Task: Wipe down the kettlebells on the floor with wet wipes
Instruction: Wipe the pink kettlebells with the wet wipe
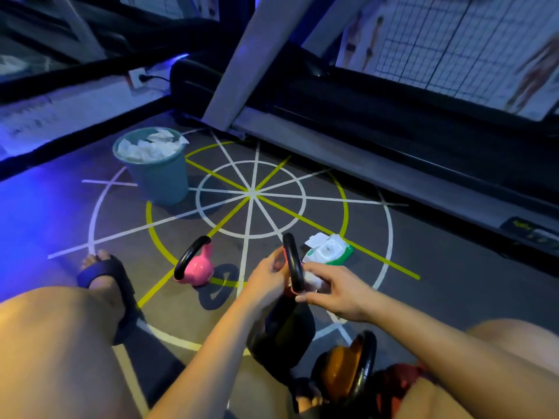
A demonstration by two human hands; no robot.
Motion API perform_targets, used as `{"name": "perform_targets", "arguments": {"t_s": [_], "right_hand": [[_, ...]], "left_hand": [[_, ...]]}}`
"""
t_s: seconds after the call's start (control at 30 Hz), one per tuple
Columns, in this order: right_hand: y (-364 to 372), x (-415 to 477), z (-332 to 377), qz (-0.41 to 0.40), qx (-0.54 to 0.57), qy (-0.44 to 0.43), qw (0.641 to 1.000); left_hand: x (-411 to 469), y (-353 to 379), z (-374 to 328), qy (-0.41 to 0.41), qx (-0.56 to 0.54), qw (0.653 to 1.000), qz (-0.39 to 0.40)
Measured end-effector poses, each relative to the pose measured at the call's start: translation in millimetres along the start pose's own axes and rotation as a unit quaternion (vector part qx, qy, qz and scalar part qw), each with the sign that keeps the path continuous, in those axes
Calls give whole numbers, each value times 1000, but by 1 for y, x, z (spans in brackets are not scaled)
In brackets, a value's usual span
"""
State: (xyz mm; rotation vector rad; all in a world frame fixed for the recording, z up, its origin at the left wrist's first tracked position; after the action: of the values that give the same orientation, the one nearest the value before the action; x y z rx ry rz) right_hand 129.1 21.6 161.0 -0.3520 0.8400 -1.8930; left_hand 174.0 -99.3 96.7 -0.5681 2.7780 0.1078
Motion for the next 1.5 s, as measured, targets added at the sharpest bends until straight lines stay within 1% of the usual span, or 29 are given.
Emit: {"name": "perform_targets", "arguments": {"t_s": [0.1,0.13,0.17,0.2,0.23,0.3,0.37,0.43,0.53,0.63,0.7,0.73,0.77,0.83,0.9,1.0,1.07,1.17,1.23,1.4,1.5], "right_hand": [[0,5,-1,14,-17,15,1000],[2,6,-1,23,-13,19,999],[4,6,-1,31,-11,23,999],[7,6,-2,38,-10,26,999],[9,7,-3,38,-8,34,999],[10,10,-6,32,-1,51,998],[10,12,-6,30,-7,60,998],[14,12,-1,34,-24,52,998],[23,11,3,24,-40,62,997],[28,9,1,19,-45,88,995],[30,6,2,16,-50,97,994],[30,6,2,7,-58,97,994],[30,4,4,4,-72,99,992],[32,4,9,1,-93,105,990],[33,3,12,0,-116,126,985],[41,-3,9,14,-144,159,977],[42,-12,6,18,-144,186,972],[37,-22,14,42,-191,195,961],[31,-22,24,64,-225,212,949],[9,-24,54,80,-289,240,923],[2,-21,53,109,-326,262,902]], "left_hand": [[-8,-8,-2,-39,-89,995,-38],[-11,-13,-6,-39,-119,991,-50],[-13,-16,-12,-32,-138,989,-50],[-14,-16,-19,-21,-147,988,-32],[-16,-14,-27,-13,-131,991,-3],[-21,-9,-40,-2,-50,997,52],[-22,-7,-47,-8,63,996,70],[-22,-7,-51,-25,161,984,70],[-25,-3,-67,-34,294,950,102],[-24,-2,-86,-36,415,896,155],[-25,-7,-92,-28,470,866,168],[-26,-10,-93,-24,478,862,165],[-26,-14,-91,-13,472,868,156],[-23,-20,-86,10,436,890,133],[-19,-19,-85,25,415,902,114],[-22,-4,-97,71,456,881,108],[-28,9,-102,101,479,863,128],[-34,17,-99,117,494,847,160],[-35,19,-99,120,498,843,165],[-34,35,-101,120,502,835,190],[-34,40,-104,101,491,844,191]]}}
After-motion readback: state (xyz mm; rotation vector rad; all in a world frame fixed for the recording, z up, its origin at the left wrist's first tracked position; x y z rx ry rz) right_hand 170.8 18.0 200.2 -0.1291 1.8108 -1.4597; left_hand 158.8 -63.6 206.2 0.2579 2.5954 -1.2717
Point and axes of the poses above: each hand's wrist, its own x-axis towards the middle knuckle, its own y-axis out of the palm, z = x × y, the point moved 8 cm from there along x, towards the middle knuckle, and after that the axes turned 6 degrees about -x, right-handed, at the moved point
